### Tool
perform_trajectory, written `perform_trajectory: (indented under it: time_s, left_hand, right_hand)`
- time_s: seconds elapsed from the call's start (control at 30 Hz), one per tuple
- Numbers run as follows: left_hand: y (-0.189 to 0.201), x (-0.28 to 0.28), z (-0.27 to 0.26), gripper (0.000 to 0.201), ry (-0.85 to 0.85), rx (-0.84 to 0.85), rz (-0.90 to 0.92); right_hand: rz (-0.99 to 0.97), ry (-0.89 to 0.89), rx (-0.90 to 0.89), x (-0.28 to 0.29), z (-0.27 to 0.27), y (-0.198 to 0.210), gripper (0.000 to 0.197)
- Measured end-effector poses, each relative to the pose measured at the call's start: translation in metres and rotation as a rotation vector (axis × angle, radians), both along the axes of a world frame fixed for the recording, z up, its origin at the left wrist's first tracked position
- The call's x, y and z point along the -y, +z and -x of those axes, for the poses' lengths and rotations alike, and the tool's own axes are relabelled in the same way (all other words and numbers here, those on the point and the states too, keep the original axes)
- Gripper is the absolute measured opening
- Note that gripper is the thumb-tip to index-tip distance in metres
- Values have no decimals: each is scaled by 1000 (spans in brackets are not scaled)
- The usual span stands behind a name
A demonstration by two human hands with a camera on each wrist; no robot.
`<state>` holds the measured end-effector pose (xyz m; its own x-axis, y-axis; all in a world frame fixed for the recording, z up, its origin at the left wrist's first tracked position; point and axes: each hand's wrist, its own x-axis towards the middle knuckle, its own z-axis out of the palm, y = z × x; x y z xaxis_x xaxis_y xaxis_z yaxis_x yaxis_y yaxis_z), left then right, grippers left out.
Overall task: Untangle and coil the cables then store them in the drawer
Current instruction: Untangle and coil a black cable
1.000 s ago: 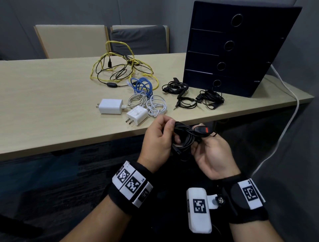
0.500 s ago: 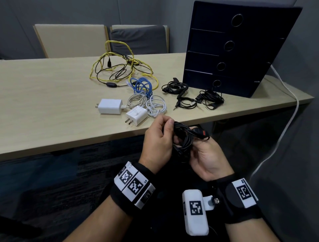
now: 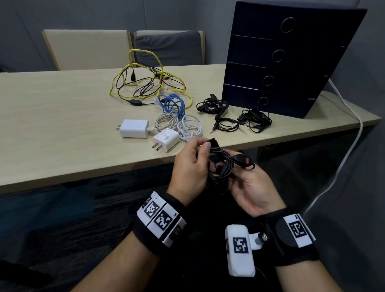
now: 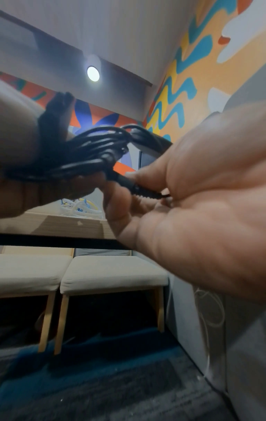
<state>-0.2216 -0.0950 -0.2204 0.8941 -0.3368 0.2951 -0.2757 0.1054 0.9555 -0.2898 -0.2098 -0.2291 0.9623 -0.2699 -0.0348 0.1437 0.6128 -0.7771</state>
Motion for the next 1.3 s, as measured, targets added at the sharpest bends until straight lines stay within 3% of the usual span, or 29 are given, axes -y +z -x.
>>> perform_trajectory:
  time_s: [0.2,0.27,0.37,0.53,0.63,0.8,0.93,1.0,1.03,1.13,1.3]
  left_hand:
    - [5,0,-1,17,29,38,-11]
    - [7,-1,-2,23,52,78,-25]
    - [9,-3,-1,31,24,109,-36]
    - [3,2,6,28,-67,67,-50]
    - [-3,4,6,29,-13,117,-93]
    - [-6,1,4,35,26,122,-93]
    - [-5,3,5,36,39,89,-81]
    - [-5,3,2,35,75,75,-75]
    - [-5,3,1,35,91,77,-83]
    - [-7,3,0,41,114,89,-116]
    - [-7,5,7,39,129,75,-92]
  right_hand:
    - [150,33,-56,4,2,2,27]
    - [183,14,-82,5,1,0,35]
    - [200,35,-36,8,3,0,27]
    - [-13,-9,75,1,-1,13,20]
    - [-42,-41,52,-6,-3,14,26]
    - [-17,-33,-21,-8,-2,8,19]
    - [-124,109,13,-1,5,0,60]
    - [-135,136,11,3,7,-2,69]
    - [-133,145,1,3,8,-1,67]
    - [-117,97,-54,3,7,3,37]
    - [-38,30,-62,-6,6,14,23]
